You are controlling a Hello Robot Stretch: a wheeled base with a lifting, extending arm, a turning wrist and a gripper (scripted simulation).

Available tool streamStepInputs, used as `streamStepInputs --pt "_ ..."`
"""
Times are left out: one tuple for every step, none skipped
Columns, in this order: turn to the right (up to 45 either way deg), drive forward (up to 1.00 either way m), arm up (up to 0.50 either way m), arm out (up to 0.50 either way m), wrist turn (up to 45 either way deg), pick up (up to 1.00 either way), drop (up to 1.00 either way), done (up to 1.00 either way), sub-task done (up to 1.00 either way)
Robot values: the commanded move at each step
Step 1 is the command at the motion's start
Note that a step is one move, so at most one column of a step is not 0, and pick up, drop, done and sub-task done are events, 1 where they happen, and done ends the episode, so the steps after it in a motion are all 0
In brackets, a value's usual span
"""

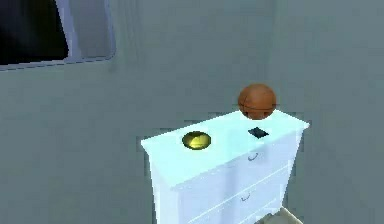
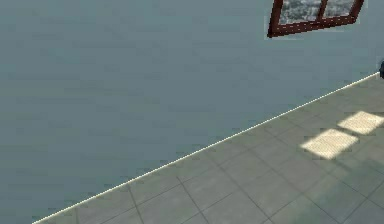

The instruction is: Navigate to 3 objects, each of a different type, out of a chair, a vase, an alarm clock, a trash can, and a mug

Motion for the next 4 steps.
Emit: streamStepInputs --pt "0.0 0.0 0.0 0.0 0.0 0.0 0.0 0.0 1.0" --pt "-45.0 0.0 0.0 0.0 0.0 0.0 0.0 0.0 0.0" --pt "-45.0 0.0 0.0 0.0 0.0 0.0 0.0 0.0 0.0" --pt "-42.0 0.0 0.0 0.0 0.0 0.0 0.0 0.0 0.0"
